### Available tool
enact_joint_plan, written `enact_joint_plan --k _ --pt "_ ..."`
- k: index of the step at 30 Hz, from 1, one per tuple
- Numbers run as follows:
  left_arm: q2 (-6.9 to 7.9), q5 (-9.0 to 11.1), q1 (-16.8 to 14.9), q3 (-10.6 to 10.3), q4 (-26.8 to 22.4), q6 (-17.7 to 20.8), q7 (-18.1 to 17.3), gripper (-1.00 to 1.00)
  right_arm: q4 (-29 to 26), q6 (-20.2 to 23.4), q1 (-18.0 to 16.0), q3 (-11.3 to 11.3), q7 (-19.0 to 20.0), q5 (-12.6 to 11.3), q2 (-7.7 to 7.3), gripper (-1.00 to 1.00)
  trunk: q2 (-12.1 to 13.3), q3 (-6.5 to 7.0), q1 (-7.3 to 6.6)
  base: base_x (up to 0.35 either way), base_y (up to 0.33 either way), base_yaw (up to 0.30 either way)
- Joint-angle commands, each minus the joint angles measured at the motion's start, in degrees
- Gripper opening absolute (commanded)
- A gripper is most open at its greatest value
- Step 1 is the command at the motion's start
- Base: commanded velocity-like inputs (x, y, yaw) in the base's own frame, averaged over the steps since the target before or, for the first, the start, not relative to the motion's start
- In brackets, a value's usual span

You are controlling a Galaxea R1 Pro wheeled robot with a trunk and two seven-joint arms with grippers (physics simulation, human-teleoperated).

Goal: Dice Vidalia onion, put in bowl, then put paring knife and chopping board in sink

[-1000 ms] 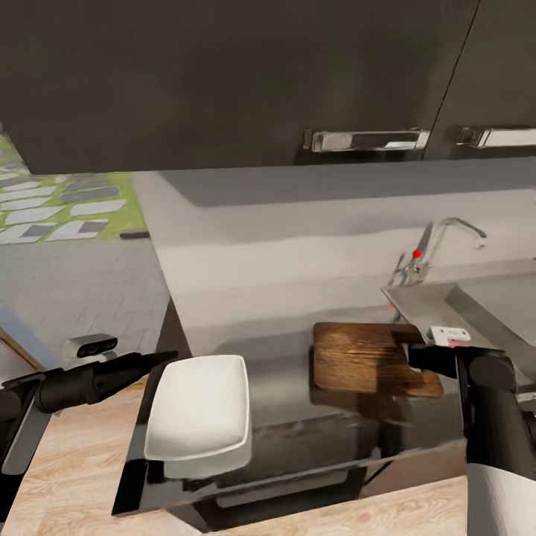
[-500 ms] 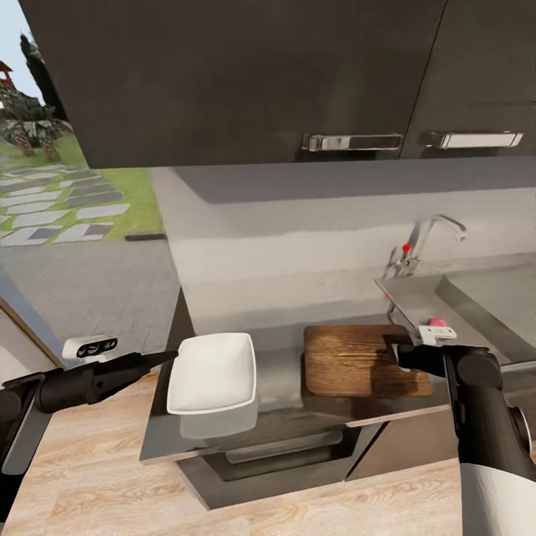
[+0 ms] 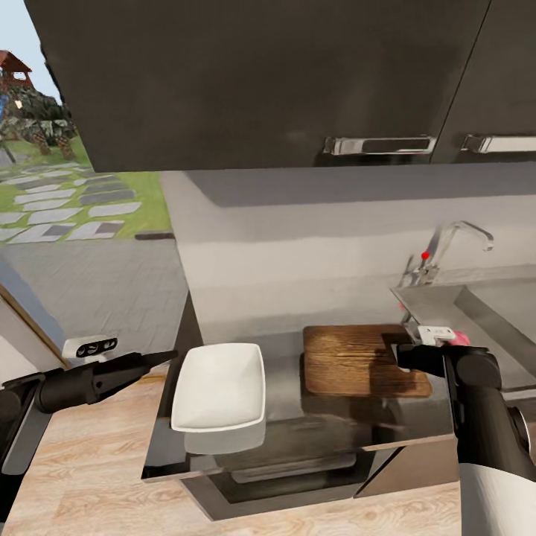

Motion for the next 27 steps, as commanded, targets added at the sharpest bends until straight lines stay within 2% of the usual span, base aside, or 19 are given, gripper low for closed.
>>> enact_joint_plan --k 1,6,13,27 --pt "0.02 0.0 0.0 0.0 0.0 0.6 -0.2 1.00 -0.1 0.2 -0.1 0.0 0.6 0.6 0.00 -1.00 -0.1 -0.12 0.04 0.028 0.000 0.029" --pt "0.02 -0.2 0.0 0.0 0.0 0.6 -0.1 1.00 -0.1 0.2 -0.1 0.0 0.6 0.6 -0.02 -1.00 -0.1 -0.12 0.04 -0.038 0.000 0.021" --pt "0.02 0.0 -0.1 0.0 0.0 0.6 -0.2 1.00 -0.1 0.2 -0.1 0.0 0.6 0.6 -0.01 -1.00 -0.1 -0.12 0.04 -0.145 0.000 0.205" --pt "0.02 0.0 0.0 0.0 0.0 0.6 -0.2 1.00 0.0 0.2 -0.1 -0.2 0.5 0.4 0.13 -1.00 -0.1 -0.12 0.04 -0.026 0.016 0.013"
